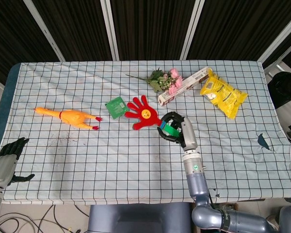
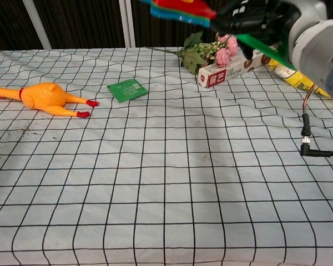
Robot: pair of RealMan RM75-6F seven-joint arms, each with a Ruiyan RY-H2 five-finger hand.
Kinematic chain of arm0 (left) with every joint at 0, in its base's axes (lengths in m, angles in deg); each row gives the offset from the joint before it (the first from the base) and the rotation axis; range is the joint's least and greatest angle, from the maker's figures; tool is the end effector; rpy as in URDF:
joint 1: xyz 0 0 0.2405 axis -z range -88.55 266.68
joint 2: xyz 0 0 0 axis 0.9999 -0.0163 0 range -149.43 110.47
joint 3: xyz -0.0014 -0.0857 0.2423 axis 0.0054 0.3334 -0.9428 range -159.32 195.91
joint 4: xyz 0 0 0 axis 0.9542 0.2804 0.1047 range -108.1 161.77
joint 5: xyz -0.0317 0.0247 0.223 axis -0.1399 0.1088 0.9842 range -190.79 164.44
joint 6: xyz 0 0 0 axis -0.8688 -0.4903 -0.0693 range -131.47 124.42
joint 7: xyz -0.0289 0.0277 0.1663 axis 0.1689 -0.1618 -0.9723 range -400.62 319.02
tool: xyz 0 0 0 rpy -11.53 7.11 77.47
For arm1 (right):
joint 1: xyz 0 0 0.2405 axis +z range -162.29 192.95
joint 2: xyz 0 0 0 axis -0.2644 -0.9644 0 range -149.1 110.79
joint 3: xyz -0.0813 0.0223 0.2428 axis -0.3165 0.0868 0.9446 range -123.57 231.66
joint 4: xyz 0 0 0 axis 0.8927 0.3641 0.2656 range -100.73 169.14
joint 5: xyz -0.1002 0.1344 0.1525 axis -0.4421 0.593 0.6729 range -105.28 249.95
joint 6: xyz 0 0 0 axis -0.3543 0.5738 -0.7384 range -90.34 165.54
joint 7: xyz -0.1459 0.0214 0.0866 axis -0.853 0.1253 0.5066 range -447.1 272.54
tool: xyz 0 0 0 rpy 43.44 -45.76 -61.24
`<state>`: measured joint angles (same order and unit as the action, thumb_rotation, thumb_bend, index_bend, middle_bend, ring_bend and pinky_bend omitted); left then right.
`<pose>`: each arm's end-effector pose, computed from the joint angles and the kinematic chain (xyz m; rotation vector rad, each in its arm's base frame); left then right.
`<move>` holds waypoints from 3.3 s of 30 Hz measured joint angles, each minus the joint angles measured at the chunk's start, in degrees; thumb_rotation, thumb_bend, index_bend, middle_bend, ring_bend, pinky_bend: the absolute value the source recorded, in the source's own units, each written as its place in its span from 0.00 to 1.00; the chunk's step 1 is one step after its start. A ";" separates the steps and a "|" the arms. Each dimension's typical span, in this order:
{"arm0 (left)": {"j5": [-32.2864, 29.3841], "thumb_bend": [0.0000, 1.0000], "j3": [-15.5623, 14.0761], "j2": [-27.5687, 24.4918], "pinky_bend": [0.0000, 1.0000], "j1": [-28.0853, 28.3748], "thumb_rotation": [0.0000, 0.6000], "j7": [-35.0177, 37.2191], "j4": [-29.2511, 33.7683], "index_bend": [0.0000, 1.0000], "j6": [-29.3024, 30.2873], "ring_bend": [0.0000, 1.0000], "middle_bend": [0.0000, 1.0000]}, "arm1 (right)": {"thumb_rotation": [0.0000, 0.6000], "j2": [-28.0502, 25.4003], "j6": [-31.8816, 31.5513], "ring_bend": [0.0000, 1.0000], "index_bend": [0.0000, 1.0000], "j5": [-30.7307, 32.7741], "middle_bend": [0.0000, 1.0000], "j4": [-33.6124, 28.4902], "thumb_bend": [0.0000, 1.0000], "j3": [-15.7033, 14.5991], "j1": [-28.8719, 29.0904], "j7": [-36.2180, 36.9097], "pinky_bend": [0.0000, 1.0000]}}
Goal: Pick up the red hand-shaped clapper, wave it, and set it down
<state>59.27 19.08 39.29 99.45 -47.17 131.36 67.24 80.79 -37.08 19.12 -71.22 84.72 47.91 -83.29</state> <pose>-0.3126 0.2178 0.1186 -1.4296 -1.1759 -0.6944 -0.0657 -0.3514 0.0144 0.8478 -1.7585 1.7323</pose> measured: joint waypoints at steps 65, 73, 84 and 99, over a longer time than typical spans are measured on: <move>-0.81 0.00 0.36 0.55 0.00 0.00 1.00 0.37 0.35 0.00 0.06 0.00 0.00 | 1.00 -12.81 -0.08 0.74 0.85 -2.12 0.73 0.56 0.48 -3.07 -1.17 -7.01 0.76; -0.18 0.00 0.35 0.39 0.00 -0.11 1.00 0.45 0.49 0.00 0.57 0.00 0.00 | 1.00 -11.56 -3.62 0.74 0.85 -1.38 0.73 -8.96 0.48 8.79 -2.83 11.29 0.76; 0.64 0.00 0.12 1.10 0.00 -0.52 1.00 0.30 -0.05 0.00 1.47 0.00 0.00 | 1.00 -18.24 4.47 0.74 0.85 -6.37 0.72 0.27 0.47 -8.48 -2.36 -12.47 0.76; 1.18 0.00 -0.01 0.43 0.00 -0.27 1.00 1.12 -0.27 0.00 0.67 0.00 0.00 | 1.00 -13.79 9.94 0.73 0.85 -6.42 0.71 12.54 0.46 -16.46 -0.97 -17.06 0.74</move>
<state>60.45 19.07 39.72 99.18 -46.05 131.09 67.91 67.00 -27.14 12.71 -58.68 68.27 46.95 -100.35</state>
